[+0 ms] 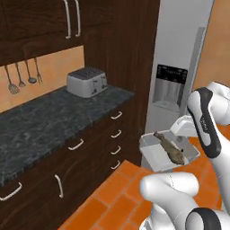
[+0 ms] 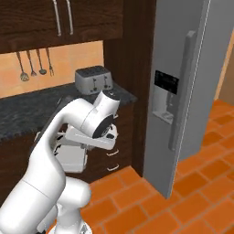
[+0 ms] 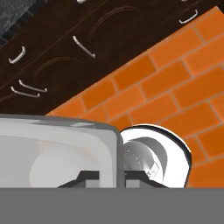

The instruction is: Take the meat container that has the fish and place it on the second highest rack of the freezer. Then take the vegetable container that has the eggplant and garlic and place it on the highest rack of the freezer.

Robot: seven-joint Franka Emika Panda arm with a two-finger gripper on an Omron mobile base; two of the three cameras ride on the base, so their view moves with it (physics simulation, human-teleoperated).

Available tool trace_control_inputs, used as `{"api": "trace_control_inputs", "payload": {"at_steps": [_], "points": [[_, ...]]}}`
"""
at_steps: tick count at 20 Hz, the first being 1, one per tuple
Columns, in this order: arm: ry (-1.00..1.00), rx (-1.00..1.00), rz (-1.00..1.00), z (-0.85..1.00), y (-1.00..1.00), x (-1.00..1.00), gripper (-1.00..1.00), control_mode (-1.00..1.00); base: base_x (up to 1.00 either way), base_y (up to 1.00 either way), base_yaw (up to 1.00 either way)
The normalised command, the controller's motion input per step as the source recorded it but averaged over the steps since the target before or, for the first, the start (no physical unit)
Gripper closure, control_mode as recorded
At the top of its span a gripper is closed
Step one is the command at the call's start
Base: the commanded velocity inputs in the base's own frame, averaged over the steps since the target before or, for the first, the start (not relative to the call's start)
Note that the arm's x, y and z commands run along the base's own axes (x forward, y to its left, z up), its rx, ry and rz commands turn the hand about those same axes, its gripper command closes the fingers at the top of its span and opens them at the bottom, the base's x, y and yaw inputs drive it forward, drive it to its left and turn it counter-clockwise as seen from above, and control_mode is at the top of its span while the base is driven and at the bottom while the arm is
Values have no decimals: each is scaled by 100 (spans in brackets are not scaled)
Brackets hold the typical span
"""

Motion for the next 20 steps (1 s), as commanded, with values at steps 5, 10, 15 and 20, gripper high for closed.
{"api": "trace_control_inputs", "payload": {"at_steps": [5, 10, 15, 20], "points": [[0, 0, 0, 0, 0, 0, 100, 100, -17, -41, -58], [0, 0, 0, 0, 0, 0, 100, 100, -1, -25, -69], [0, 0, 0, 0, 0, 0, 100, 100, 0, -25, -68], [0, 0, 0, 0, 0, 0, 100, 100, 1, 0, -41]]}}
